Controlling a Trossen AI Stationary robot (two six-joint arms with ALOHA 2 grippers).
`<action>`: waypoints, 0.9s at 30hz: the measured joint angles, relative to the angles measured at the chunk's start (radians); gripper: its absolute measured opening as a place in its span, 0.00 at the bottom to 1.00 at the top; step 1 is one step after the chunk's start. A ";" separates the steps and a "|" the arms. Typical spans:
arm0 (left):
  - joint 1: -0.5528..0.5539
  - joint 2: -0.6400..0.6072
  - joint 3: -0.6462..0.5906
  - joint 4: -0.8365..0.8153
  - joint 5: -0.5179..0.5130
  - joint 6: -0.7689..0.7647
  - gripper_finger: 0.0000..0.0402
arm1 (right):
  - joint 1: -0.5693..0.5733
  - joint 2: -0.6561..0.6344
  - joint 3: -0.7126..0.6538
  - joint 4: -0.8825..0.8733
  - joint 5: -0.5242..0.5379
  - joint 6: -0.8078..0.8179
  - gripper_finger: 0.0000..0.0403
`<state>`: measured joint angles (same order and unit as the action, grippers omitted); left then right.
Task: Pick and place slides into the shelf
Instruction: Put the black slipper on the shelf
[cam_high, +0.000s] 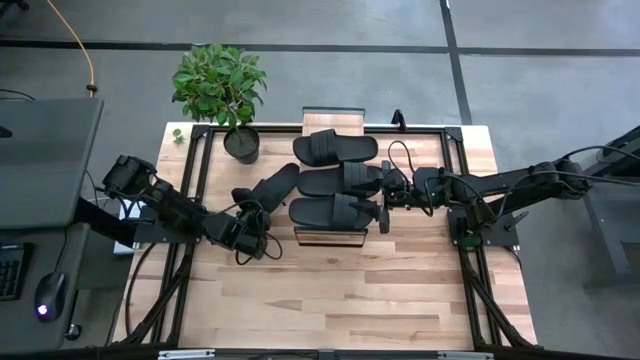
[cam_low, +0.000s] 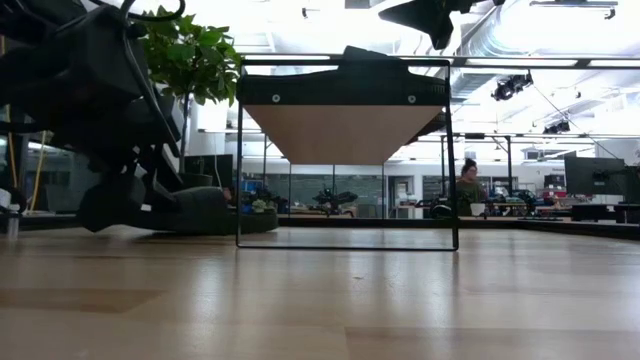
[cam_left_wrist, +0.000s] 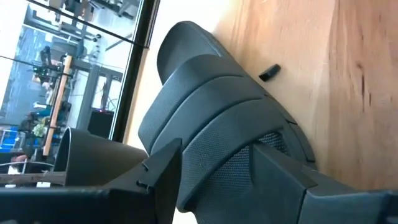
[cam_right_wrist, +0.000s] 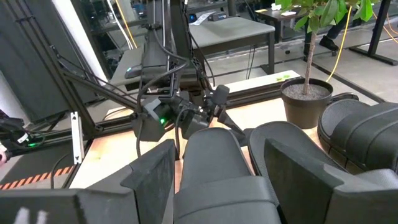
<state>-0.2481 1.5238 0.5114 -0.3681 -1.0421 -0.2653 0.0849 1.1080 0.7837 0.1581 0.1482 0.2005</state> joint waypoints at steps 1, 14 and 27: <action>0.000 0.000 0.000 0.000 -0.001 0.000 0.42 | 0.000 0.000 0.000 0.000 0.000 0.000 0.59; 0.043 0.000 -0.026 0.056 0.016 0.005 0.42 | 0.000 0.000 0.000 0.000 0.000 0.000 0.59; 0.123 -0.002 -0.065 0.137 0.036 -0.006 0.34 | 0.000 0.000 0.000 0.000 0.000 0.000 0.59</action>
<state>-0.1256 1.5223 0.4461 -0.2314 -1.0058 -0.2714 0.0849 1.1080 0.7837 0.1581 0.1482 0.2001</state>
